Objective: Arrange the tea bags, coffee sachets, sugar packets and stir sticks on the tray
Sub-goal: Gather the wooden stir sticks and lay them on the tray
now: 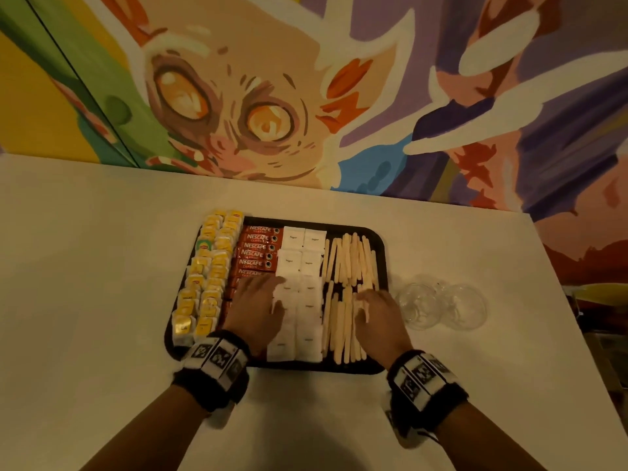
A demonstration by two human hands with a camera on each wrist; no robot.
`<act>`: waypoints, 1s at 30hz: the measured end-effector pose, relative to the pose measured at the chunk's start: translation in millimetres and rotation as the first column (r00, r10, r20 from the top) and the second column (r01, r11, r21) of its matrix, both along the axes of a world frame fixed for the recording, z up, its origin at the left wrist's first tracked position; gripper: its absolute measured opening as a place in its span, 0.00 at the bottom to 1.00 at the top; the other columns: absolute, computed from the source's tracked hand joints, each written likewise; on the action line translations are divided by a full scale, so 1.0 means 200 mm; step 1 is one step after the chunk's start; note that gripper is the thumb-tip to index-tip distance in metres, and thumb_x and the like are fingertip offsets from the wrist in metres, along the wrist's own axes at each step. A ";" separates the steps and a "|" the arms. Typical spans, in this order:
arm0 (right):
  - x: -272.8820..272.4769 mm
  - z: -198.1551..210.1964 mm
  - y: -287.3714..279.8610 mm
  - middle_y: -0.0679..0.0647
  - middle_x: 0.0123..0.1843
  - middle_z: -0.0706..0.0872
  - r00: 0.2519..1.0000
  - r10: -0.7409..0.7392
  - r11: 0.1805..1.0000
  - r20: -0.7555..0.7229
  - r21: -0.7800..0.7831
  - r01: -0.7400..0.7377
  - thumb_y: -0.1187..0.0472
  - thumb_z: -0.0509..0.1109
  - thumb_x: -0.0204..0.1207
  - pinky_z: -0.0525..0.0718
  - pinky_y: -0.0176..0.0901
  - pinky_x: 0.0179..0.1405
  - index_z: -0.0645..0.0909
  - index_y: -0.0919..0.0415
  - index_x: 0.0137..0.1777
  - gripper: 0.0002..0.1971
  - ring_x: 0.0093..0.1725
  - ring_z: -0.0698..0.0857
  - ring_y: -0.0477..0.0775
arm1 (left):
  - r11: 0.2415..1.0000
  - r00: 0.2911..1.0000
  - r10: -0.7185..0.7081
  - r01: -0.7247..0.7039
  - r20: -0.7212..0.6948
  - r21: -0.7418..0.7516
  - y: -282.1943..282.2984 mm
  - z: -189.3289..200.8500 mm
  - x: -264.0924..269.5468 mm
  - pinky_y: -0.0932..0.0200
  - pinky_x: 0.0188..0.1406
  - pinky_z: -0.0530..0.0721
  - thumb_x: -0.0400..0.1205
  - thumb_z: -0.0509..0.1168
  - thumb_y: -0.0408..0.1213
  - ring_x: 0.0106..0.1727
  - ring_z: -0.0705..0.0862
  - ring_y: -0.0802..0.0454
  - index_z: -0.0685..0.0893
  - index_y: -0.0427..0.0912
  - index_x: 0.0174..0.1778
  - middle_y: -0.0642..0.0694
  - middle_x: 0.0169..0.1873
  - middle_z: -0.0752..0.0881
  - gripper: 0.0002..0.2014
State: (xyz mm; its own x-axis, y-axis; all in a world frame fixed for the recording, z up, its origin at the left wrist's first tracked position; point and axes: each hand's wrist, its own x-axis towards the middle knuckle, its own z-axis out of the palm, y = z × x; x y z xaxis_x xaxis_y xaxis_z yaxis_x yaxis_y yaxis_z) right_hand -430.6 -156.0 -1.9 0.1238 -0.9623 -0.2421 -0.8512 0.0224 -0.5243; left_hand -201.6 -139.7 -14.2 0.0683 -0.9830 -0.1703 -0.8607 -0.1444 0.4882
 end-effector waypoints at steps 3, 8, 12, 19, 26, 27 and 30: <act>-0.02 0.00 0.14 0.56 0.64 0.79 0.996 -0.090 0.995 0.028 0.042 0.089 0.69 0.64 0.81 0.79 0.40 0.65 0.79 0.59 0.66 0.15 0.63 0.80 0.53 | 0.996 0.996 0.089 -0.090 -0.027 -0.019 0.14 -0.01 0.21 0.48 0.76 0.62 0.82 0.63 0.38 0.73 0.71 0.44 0.75 0.48 0.70 0.46 0.70 0.78 0.19; -0.07 -0.06 0.30 0.60 0.58 0.83 0.952 -0.306 0.947 -0.019 0.091 0.307 0.67 0.65 0.80 0.76 0.39 0.52 0.81 0.60 0.63 0.13 0.53 0.81 0.55 | 0.960 0.959 0.280 -0.279 -0.052 0.030 0.32 -0.06 0.46 0.42 0.65 0.73 0.79 0.66 0.37 0.62 0.79 0.35 0.78 0.41 0.66 0.36 0.62 0.82 0.19; -0.10 -0.13 0.36 0.65 0.60 0.82 0.857 -0.516 0.849 -0.002 0.131 0.511 0.65 0.67 0.80 0.78 0.45 0.54 0.77 0.64 0.66 0.15 0.48 0.80 0.58 | 0.843 0.822 0.538 -0.528 -0.186 0.105 0.45 -0.09 0.54 0.36 0.64 0.77 0.78 0.69 0.30 0.64 0.76 0.31 0.73 0.36 0.70 0.31 0.64 0.78 0.24; -0.08 -0.21 0.36 0.66 0.57 0.89 0.725 -0.682 0.712 0.094 0.314 0.628 0.70 0.67 0.80 0.87 0.42 0.40 0.74 0.66 0.68 0.17 0.47 0.90 0.64 | 0.642 0.574 0.766 -0.673 -0.289 0.366 0.48 -0.21 0.62 0.37 0.59 0.84 0.80 0.69 0.36 0.54 0.86 0.34 0.77 0.42 0.71 0.34 0.56 0.87 0.22; -0.07 -0.26 0.33 0.69 0.59 0.87 0.574 -0.785 0.615 0.231 0.393 0.683 0.75 0.72 0.75 0.90 0.46 0.38 0.77 0.64 0.64 0.19 0.39 0.88 0.59 | 0.605 0.531 0.796 -0.715 -0.291 0.350 0.43 -0.18 0.63 0.40 0.60 0.84 0.78 0.73 0.37 0.54 0.86 0.34 0.81 0.44 0.71 0.34 0.51 0.89 0.24; -0.06 -0.27 0.31 0.70 0.57 0.87 0.545 -0.799 0.598 0.253 0.420 0.682 0.76 0.72 0.74 0.92 0.54 0.42 0.78 0.63 0.62 0.18 0.39 0.89 0.61 | 0.598 0.521 0.801 -0.724 -0.295 0.344 0.41 -0.18 0.64 0.40 0.60 0.84 0.78 0.73 0.37 0.54 0.86 0.34 0.81 0.44 0.71 0.34 0.51 0.89 0.24; -0.01 -0.29 0.26 0.68 0.54 0.87 0.503 -0.814 0.580 0.290 0.442 0.684 0.77 0.72 0.74 0.92 0.62 0.44 0.78 0.62 0.61 0.18 0.44 0.91 0.67 | 0.582 0.509 0.811 -0.749 -0.288 0.316 0.36 -0.15 0.67 0.42 0.61 0.83 0.78 0.73 0.37 0.55 0.85 0.35 0.82 0.44 0.69 0.34 0.52 0.89 0.23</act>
